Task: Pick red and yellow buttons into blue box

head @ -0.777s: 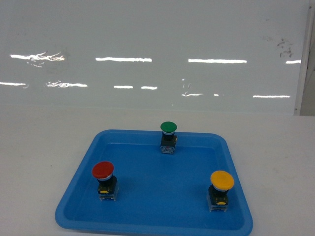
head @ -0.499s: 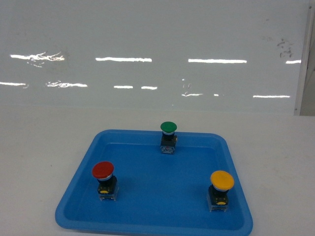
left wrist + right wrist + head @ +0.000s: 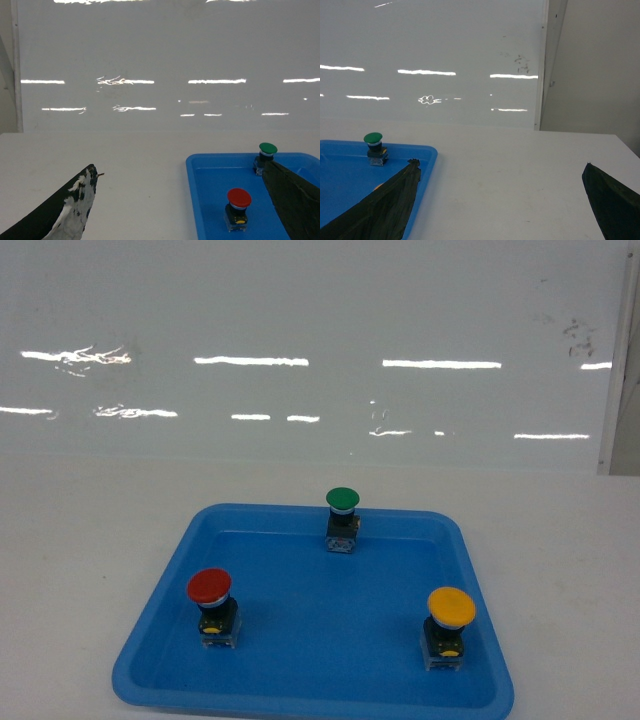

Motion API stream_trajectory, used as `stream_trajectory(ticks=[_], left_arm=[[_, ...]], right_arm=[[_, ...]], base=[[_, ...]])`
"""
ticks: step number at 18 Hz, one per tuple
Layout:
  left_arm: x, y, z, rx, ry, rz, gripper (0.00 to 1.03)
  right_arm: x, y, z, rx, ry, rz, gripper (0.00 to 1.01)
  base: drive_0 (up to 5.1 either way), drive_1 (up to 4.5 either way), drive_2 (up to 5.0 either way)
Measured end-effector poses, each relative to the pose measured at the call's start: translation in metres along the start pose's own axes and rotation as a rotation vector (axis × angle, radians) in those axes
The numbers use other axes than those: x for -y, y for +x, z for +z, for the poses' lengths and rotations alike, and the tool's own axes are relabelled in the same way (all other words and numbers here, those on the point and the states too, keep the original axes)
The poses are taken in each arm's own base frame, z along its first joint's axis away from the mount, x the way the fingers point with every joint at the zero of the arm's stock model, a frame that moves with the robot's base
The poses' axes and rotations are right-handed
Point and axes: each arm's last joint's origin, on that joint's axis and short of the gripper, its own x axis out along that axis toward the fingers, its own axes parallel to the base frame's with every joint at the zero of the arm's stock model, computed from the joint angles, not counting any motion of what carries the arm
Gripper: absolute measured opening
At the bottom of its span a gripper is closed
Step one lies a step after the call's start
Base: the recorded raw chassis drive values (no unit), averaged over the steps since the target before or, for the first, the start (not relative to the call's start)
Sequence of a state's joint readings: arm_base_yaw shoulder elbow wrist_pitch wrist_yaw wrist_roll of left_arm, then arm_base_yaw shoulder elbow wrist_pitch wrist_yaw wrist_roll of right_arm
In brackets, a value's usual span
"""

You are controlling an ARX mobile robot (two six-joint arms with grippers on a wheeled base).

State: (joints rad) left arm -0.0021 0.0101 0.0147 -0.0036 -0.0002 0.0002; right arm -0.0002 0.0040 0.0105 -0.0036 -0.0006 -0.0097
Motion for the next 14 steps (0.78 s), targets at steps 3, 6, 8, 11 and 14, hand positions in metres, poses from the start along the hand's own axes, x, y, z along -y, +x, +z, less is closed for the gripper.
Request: stream_trajectory(ticks=[3, 6, 8, 11, 14], left_arm=[[0.000, 0.000, 0.000, 0.000, 0.000, 0.000, 0.98], [0.000, 0.000, 0.000, 0.000, 0.000, 0.000, 0.98], [0.000, 0.000, 0.000, 0.000, 0.000, 0.000, 0.98], [0.000, 0.000, 0.000, 0.000, 0.000, 0.000, 0.98], [0.000, 0.000, 0.000, 0.000, 0.000, 0.000, 0.98]], right_arm=[[0.000, 0.000, 0.000, 0.000, 0.000, 0.000, 0.98], [0.000, 0.000, 0.000, 0.002, 0.000, 0.002, 0.98], [-0.003, 0.008, 0.008, -0.051, 0.025, 0.033, 0.98], [-0.014, 0.025, 0.044, -0.032, 0.020, 0.129, 0.98], [-0.028, 0.052, 0.052, -0.166, -0.007, 0.190, 0.98]], base=[[0.0, 0.00, 0.0], [0.0, 0.00, 0.0], [0.0, 0.00, 0.0], [0.0, 0.00, 0.0], [0.0, 0.00, 0.0]])
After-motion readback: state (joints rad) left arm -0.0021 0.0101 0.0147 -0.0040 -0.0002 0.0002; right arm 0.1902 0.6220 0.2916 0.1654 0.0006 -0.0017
